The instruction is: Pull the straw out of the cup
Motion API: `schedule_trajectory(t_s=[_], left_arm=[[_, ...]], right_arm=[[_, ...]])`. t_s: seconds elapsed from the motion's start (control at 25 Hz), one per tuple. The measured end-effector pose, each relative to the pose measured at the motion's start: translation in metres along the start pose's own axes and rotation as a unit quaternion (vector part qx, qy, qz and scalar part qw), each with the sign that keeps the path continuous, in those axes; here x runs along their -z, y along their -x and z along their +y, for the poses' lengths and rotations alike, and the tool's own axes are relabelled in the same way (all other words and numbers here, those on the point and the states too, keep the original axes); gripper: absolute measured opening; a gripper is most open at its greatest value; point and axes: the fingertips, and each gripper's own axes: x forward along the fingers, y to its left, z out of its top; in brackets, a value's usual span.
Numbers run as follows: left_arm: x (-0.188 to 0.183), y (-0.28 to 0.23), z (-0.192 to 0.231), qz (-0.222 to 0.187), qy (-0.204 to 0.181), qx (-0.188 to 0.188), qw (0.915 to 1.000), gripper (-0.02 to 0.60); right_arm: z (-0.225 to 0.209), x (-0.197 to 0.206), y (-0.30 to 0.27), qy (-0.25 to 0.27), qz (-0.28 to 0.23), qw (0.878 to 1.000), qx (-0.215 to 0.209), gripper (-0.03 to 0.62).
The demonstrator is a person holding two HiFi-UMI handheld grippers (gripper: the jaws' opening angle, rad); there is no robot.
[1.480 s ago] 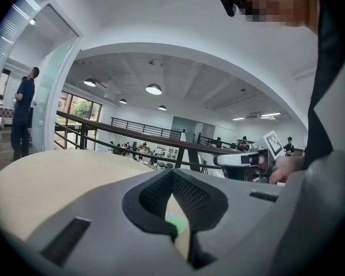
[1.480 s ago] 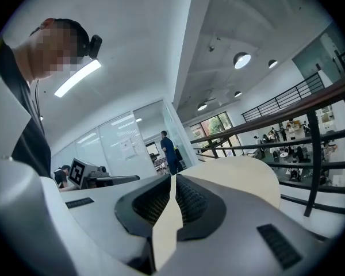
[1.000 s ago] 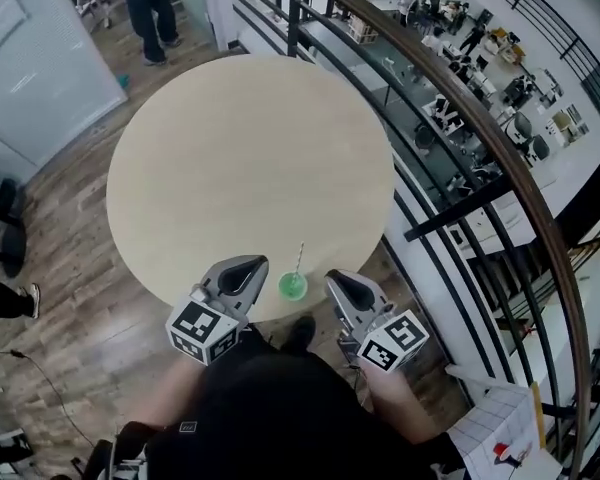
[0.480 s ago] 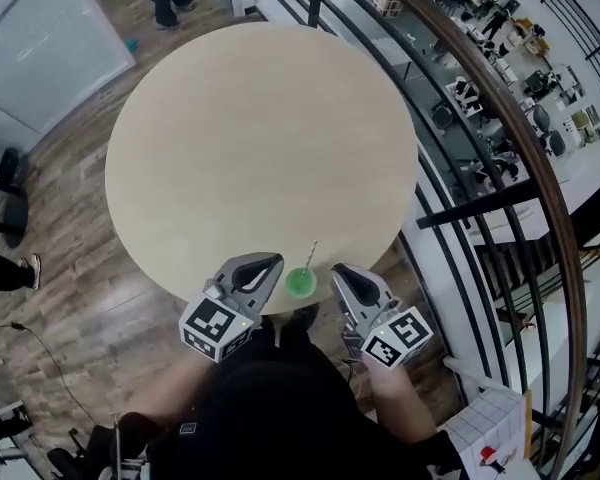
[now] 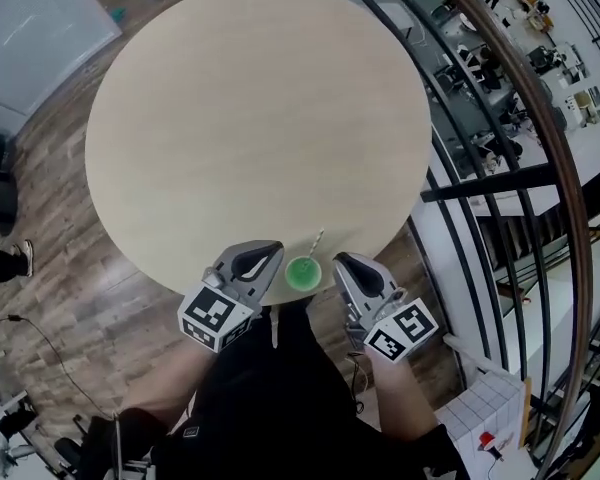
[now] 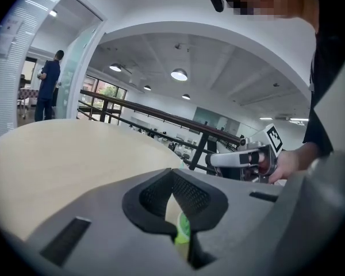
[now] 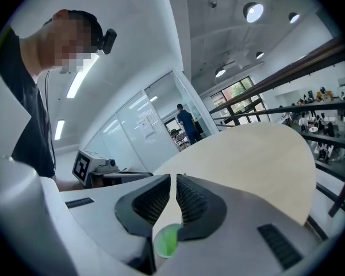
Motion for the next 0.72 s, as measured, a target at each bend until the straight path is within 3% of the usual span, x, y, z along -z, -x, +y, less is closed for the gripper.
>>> schedule_trajectory(t_s=[0.4, 0.52, 0.72], left_arm=[[0.033, -0.021, 0.006, 0.023, 0.016, 0.014, 0.9995, 0.008], [0.036, -0.022, 0.013, 0.028, 0.019, 0.015, 0.9993, 0.008], [0.043, -0.023, 0.018, 0.035, 0.024, 0.017, 0.999, 0.008]], right_arm=[[-0.011, 0.033, -0.021, -0.008, 0.042, 0.999, -0.01, 0.031], [-0.014, 0.037, -0.032, -0.007, 0.056, 0.998, -0.012, 0.106], [-0.013, 0.048, -0.042, 0.002, 0.079, 0.997, -0.021, 0.126]])
